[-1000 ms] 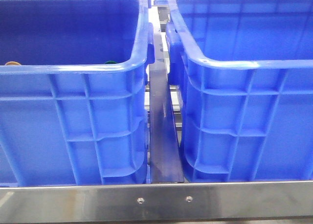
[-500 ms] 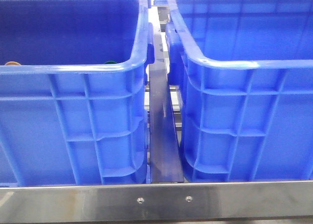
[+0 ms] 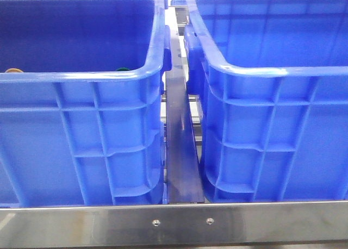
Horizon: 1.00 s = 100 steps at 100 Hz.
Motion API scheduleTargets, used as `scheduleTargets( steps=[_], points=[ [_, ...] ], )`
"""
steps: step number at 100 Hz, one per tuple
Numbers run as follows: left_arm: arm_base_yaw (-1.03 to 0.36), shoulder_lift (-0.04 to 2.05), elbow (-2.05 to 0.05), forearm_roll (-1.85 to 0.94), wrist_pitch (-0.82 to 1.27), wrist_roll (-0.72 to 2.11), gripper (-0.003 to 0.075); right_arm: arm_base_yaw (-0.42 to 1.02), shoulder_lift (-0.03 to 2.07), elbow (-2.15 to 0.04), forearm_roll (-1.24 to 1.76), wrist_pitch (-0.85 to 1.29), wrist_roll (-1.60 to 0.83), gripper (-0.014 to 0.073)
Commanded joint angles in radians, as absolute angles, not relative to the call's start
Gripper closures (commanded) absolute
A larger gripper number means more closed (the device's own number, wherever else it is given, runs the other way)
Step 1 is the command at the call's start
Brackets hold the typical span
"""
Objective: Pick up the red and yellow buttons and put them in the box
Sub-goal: 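Grasp the red button cap with the right gripper and release left, then lower the red button into the empty bin with the right gripper and release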
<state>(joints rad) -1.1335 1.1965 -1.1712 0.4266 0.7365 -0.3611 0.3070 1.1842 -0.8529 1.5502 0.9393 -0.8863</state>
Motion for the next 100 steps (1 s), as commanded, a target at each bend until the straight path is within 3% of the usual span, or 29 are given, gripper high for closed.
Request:
scheduleTargets(
  steps=[1,21,38,70,100],
  points=[
    [-1.142,1.176,-1.199,0.443,0.688,-0.362,0.0085,0.306,1.164,-0.888,1.618,0.947,-0.91,0.0411],
    [-1.133,1.176,-1.199,0.441,0.7,-0.378,0.008,0.288,1.164,-0.908,1.618,0.872,-0.946,0.0411],
    [-1.042,1.176,-1.199,0.434,0.7,-0.418,0.008,0.214,1.163,-0.925,1.616,0.841,-0.991,0.0411],
    [-0.729,1.129,-1.126,0.434,0.657,-0.443,0.008,0.061,1.163,-0.925,1.61,0.795,-1.116,0.0411],
    [-0.393,0.905,-0.925,0.434,0.582,-0.499,0.008,0.024,1.163,-0.924,1.571,0.627,-1.234,0.0411]
  ],
)
